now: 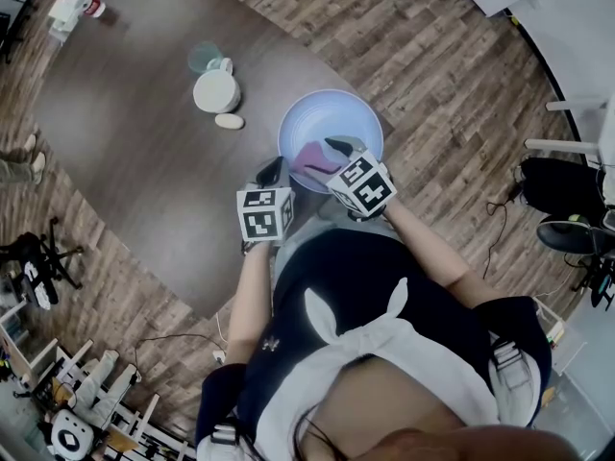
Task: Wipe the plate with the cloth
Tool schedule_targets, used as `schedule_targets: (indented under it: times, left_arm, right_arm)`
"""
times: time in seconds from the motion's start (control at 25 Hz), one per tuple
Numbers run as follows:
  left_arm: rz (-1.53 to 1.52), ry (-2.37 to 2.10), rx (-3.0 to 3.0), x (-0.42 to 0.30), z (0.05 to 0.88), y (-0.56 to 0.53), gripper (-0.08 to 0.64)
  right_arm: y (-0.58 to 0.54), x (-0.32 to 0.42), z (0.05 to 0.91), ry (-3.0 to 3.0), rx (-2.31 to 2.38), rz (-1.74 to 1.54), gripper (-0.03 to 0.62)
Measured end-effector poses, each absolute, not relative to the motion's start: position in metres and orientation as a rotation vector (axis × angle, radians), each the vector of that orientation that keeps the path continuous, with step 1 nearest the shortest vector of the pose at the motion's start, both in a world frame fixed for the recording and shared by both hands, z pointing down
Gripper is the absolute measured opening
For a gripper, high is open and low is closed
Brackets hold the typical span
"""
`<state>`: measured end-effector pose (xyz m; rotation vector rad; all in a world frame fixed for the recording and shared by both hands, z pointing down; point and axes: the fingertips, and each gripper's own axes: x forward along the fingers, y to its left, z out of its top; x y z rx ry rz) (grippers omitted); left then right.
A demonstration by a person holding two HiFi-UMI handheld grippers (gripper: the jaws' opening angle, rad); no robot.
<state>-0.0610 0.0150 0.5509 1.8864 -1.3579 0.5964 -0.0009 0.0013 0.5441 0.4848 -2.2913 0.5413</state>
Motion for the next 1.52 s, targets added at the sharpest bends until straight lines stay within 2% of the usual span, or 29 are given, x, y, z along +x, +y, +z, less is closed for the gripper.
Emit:
schedule_targets:
  times: [0.08, 0.28, 0.44, 0.64, 1.52]
  left_arm:
    - [0.531, -1.376, 1.911, -0.059, 0.534, 0.010, 0.005]
    - [0.488, -1.398, 2.008, -0.048, 0.501, 0.007, 0.005]
    - [0.461, -1.393, 2.034, -0.043, 0.491, 0.013, 0.005]
    - [0.452, -1.395, 2.053, -0.045, 0.483, 0.024, 0.005]
    - [0.403, -1.387, 2.074, -0.059, 0.460, 0.114, 0.005]
  right_arm:
    - [0.002, -0.004, 0.528, -2.340, 0.483, 0.519, 0.289]
    - [0.015, -0.014, 0.493, -2.484, 0.422, 0.526, 0.005]
    - [0.021, -0.015, 0.468, -2.605, 0.429, 0.602, 0.000]
    - [0.015, -0.005, 0.449, -2.655, 0.589, 0.494, -0.002]
    - [0.088, -0.005, 0.435, -2.572, 0.695, 0.465, -0.002]
